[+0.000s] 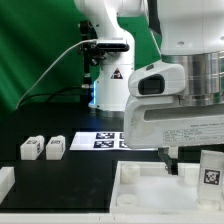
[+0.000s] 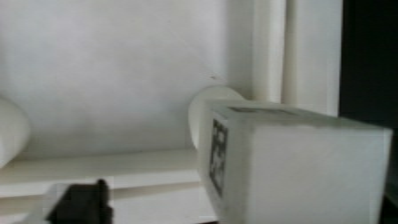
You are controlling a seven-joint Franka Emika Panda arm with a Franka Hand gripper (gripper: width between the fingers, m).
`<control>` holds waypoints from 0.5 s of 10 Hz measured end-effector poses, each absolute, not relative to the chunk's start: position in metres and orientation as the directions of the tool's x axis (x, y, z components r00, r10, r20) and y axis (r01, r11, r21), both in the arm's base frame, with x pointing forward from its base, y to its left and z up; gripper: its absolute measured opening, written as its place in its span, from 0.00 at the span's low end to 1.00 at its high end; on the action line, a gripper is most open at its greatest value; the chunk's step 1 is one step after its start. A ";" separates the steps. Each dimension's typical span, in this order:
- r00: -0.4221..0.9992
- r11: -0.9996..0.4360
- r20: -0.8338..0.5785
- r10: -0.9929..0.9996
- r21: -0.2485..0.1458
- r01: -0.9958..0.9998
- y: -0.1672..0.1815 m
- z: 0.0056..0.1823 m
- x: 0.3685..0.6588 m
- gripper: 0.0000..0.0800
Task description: Assemble one leg
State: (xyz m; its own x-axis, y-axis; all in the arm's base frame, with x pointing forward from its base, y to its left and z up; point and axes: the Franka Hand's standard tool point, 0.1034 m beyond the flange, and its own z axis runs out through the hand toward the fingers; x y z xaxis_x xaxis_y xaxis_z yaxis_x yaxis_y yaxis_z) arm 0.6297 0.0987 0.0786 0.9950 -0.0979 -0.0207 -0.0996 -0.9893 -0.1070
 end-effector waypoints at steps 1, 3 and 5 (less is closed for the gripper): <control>0.995 -0.989 -0.021 -0.098 -0.107 -0.100 0.099 0.079 0.630 0.63; 0.995 -0.989 -0.021 -0.098 -0.107 -0.100 0.098 0.079 0.630 0.37; 0.990 -0.984 -0.025 -0.141 -0.106 -0.143 0.098 0.078 0.630 0.37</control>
Offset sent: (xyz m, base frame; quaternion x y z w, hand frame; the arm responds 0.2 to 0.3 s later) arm 0.0000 0.0000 0.0000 0.0000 0.0000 0.0000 1.0000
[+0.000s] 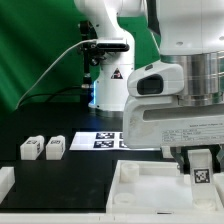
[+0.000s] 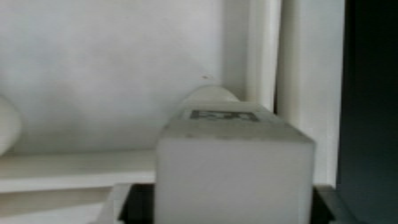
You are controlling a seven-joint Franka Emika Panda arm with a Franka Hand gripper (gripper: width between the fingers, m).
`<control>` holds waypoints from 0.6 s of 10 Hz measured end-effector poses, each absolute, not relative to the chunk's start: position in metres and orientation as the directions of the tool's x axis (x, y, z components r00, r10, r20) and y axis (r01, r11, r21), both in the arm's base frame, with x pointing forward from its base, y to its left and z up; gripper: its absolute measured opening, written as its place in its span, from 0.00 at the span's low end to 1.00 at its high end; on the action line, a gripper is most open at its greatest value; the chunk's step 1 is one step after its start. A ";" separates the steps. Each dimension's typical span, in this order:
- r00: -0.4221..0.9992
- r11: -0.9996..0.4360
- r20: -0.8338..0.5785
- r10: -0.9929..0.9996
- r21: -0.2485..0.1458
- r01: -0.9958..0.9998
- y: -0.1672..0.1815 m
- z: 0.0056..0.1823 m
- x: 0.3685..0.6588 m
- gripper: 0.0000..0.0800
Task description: Assemble one leg
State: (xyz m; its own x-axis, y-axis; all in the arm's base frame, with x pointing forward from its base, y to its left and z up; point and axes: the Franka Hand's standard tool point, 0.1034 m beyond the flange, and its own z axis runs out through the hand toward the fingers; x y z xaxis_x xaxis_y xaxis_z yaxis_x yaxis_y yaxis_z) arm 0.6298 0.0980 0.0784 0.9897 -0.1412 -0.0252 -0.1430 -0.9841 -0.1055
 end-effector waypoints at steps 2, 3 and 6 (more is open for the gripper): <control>0.942 -0.936 -0.046 -0.331 -0.112 -0.335 0.095 0.077 0.632 0.37; 0.866 -0.860 -0.067 -0.495 -0.107 -0.499 0.095 0.077 0.632 0.37; 0.482 -0.473 -0.130 -0.867 -0.093 -0.876 0.106 0.075 0.633 0.37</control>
Offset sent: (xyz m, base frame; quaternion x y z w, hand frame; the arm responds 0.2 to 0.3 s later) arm 0.0007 -0.0005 -0.0084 0.0450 -0.0031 0.4527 0.8905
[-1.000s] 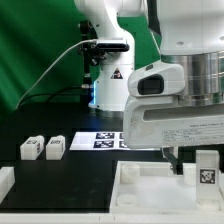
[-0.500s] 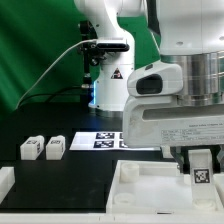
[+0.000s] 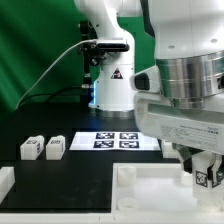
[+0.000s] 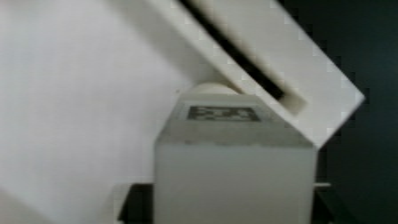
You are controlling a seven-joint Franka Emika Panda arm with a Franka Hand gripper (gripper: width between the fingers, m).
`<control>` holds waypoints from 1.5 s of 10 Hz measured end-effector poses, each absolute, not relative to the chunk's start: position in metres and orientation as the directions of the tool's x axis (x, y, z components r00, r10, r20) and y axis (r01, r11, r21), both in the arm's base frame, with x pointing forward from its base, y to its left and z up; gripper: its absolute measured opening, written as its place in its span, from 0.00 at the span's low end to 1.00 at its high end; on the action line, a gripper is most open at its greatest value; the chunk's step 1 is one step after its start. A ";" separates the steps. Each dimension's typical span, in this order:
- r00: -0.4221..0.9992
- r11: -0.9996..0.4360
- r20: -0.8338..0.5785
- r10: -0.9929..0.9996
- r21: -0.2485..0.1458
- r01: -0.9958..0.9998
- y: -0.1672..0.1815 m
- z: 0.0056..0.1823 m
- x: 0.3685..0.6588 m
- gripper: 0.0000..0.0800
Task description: Assemble one leg
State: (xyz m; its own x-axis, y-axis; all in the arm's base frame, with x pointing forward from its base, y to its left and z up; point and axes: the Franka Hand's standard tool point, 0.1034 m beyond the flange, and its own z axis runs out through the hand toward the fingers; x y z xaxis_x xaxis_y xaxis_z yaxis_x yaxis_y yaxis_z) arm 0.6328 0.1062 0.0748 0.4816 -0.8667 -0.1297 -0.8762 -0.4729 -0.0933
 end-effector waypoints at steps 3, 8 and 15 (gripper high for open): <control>0.149 -0.138 -0.184 -0.972 -0.071 -0.988 0.102 0.073 0.633 0.37; 0.261 -0.246 -0.151 -0.953 -0.110 -0.963 0.112 0.073 0.635 0.76; 0.961 -0.959 0.052 -0.272 -0.090 -0.267 0.123 0.076 0.631 0.81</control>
Offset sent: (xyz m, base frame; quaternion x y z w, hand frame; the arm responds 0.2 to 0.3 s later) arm 0.0000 0.0000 0.0000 0.0000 0.0000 0.2667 0.9638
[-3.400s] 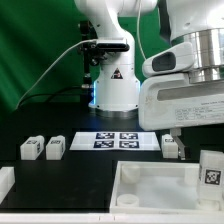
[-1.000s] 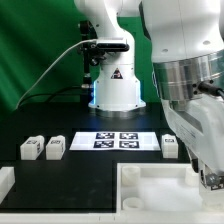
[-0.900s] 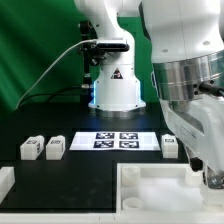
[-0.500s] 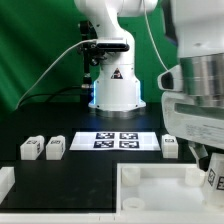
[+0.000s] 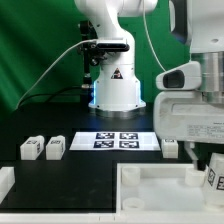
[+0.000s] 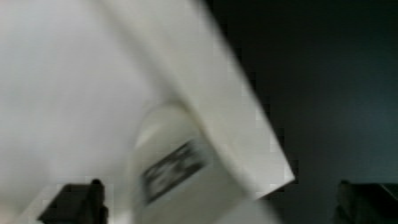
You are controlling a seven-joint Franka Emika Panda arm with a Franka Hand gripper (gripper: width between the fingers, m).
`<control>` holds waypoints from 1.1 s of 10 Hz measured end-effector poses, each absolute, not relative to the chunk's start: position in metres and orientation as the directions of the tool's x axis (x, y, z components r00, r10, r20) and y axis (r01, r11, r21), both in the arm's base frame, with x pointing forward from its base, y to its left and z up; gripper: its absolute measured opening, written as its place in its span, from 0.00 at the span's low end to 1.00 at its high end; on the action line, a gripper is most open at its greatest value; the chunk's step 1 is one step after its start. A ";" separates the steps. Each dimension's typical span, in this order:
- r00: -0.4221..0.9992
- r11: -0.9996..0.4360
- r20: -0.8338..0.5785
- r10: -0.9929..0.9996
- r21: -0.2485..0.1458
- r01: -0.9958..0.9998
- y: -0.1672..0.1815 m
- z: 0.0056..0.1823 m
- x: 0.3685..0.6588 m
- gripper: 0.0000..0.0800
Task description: Assemble one leg
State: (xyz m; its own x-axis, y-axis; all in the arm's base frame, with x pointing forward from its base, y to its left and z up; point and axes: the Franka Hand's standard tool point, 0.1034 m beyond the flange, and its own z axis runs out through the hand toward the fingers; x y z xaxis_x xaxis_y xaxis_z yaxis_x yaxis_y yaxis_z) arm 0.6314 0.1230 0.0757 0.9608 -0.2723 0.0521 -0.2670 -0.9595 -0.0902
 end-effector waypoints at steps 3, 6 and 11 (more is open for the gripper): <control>0.991 -0.992 0.067 -0.115 -0.063 -0.111 0.116 0.074 0.632 0.81; 0.979 -0.980 0.061 -0.193 -0.070 -0.189 0.116 0.074 0.632 0.51; 0.662 -0.658 -0.009 -0.749 -0.104 -0.746 0.112 0.073 0.632 0.36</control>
Offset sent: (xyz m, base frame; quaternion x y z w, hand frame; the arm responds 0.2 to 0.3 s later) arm 0.0000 0.0000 0.0000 0.0000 0.0000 0.0899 0.9960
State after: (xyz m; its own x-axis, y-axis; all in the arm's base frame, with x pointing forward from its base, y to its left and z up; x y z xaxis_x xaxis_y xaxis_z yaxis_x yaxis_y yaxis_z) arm 0.6322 0.1120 0.0726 0.6623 -0.7492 -0.0085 -0.7457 -0.6581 -0.1035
